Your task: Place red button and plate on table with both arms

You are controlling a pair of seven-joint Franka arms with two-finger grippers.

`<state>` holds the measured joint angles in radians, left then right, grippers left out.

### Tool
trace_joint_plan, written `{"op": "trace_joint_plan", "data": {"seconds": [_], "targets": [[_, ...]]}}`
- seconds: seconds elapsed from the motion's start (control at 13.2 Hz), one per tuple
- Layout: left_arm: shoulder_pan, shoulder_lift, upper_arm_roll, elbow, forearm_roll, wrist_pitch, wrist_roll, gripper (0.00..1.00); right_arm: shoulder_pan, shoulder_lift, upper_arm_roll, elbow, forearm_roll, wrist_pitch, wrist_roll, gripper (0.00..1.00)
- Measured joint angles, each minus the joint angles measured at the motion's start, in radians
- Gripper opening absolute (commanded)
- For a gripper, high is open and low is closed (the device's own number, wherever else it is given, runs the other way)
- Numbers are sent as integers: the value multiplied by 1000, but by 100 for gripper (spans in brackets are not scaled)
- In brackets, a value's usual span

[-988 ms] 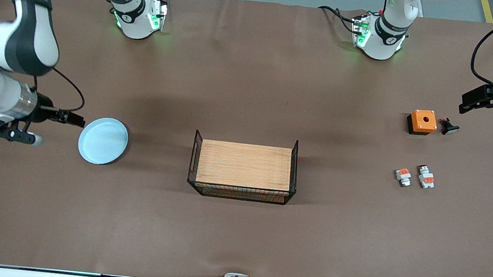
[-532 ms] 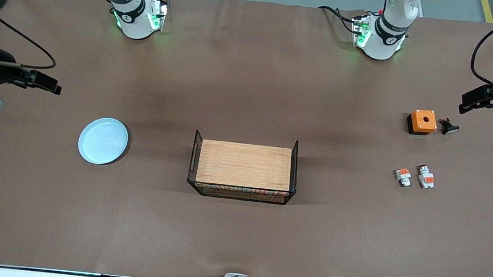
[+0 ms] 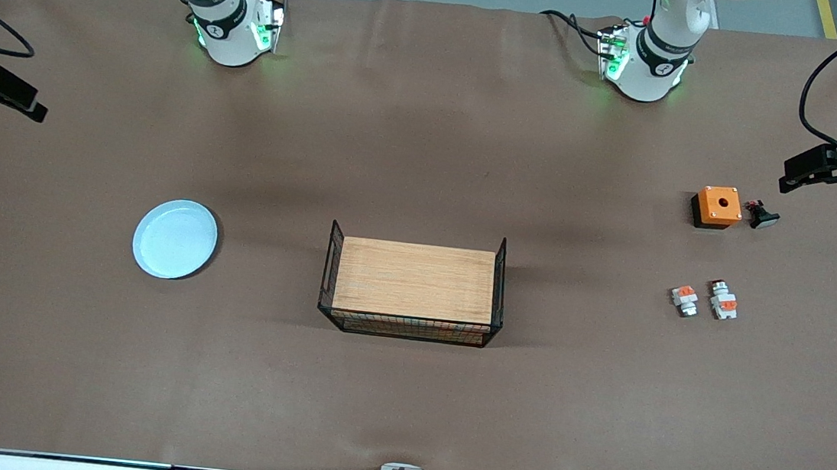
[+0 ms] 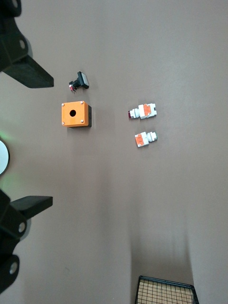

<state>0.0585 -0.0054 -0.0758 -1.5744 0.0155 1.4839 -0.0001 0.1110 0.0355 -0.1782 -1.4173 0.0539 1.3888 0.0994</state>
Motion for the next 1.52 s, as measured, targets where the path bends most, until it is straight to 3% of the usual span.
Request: {"op": "trace_joint_plan", "data": {"seconds": [0.61, 0.99, 1.52], "targets": [[-1, 0, -2, 1, 0, 1, 0, 100, -4, 2, 14, 2, 0, 0, 0, 100], [-2, -1, -65, 1, 49, 1, -4, 100, -148, 4, 192, 2, -5, 0, 0, 100], [-1, -10, -83, 3, 39, 1, -7, 100, -153, 5, 201, 2, -10, 0, 0, 100]]}}
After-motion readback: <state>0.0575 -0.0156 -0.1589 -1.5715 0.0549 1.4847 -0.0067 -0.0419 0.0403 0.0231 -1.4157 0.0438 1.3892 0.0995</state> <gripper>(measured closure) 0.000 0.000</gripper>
